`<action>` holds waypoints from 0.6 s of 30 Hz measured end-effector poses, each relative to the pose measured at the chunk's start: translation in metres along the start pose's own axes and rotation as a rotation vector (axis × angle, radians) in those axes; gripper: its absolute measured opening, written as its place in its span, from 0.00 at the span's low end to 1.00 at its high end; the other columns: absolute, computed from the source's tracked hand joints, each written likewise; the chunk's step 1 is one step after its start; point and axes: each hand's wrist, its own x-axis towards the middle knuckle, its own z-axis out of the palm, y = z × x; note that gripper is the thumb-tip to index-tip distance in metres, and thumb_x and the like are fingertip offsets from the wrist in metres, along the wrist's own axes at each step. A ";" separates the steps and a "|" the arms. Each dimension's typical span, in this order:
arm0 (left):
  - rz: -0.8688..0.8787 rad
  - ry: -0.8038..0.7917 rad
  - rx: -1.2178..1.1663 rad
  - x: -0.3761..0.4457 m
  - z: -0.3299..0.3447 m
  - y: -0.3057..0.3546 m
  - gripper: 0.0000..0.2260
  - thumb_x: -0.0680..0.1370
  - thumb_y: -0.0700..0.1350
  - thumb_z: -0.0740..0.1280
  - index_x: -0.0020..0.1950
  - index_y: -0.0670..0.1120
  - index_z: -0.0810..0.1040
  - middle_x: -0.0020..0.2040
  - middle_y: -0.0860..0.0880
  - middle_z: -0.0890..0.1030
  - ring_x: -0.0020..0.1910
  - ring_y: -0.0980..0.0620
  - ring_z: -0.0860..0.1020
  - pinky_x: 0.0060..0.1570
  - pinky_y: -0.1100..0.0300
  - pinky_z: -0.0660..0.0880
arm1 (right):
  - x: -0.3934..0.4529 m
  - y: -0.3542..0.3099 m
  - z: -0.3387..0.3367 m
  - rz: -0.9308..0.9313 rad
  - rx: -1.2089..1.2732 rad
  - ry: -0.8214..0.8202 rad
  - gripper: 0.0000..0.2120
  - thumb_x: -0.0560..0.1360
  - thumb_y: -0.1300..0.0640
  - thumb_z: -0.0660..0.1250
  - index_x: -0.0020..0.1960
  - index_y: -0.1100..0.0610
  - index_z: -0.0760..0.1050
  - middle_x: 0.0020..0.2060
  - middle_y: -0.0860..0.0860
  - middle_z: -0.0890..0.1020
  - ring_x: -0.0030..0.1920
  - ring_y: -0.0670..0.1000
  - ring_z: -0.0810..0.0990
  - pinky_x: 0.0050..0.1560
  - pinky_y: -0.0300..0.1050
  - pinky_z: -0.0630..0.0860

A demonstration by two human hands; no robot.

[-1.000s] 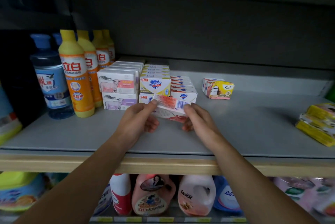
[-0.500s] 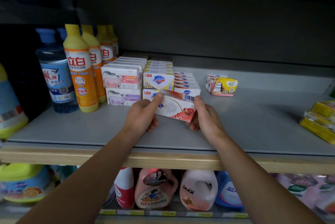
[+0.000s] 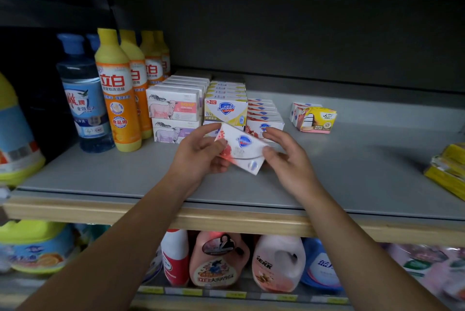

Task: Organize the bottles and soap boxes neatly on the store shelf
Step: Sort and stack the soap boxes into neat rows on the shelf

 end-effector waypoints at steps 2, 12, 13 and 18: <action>0.007 -0.049 0.020 -0.002 0.001 0.002 0.15 0.77 0.34 0.68 0.63 0.46 0.77 0.46 0.42 0.83 0.30 0.46 0.80 0.33 0.54 0.81 | 0.002 0.002 -0.001 0.016 -0.052 0.025 0.15 0.80 0.59 0.64 0.66 0.54 0.74 0.59 0.48 0.81 0.57 0.42 0.79 0.58 0.40 0.75; 0.080 -0.052 0.091 0.002 0.001 -0.006 0.08 0.75 0.31 0.69 0.45 0.44 0.82 0.59 0.47 0.79 0.58 0.45 0.80 0.54 0.49 0.80 | -0.005 -0.001 0.004 -0.280 -0.251 -0.017 0.20 0.69 0.66 0.72 0.58 0.52 0.79 0.56 0.44 0.81 0.57 0.45 0.80 0.61 0.46 0.76; 0.081 -0.061 0.090 0.002 0.001 -0.006 0.09 0.74 0.30 0.69 0.45 0.44 0.82 0.60 0.48 0.79 0.61 0.44 0.79 0.56 0.48 0.79 | -0.006 -0.002 0.004 -0.317 -0.317 -0.025 0.20 0.68 0.64 0.73 0.58 0.52 0.79 0.55 0.43 0.80 0.57 0.44 0.79 0.60 0.44 0.75; 0.080 -0.075 0.084 0.001 0.002 -0.005 0.09 0.74 0.30 0.69 0.47 0.43 0.82 0.63 0.46 0.77 0.63 0.43 0.77 0.55 0.48 0.78 | -0.008 -0.004 0.008 -0.344 -0.547 -0.072 0.25 0.66 0.61 0.76 0.62 0.53 0.77 0.59 0.46 0.77 0.60 0.47 0.72 0.62 0.29 0.63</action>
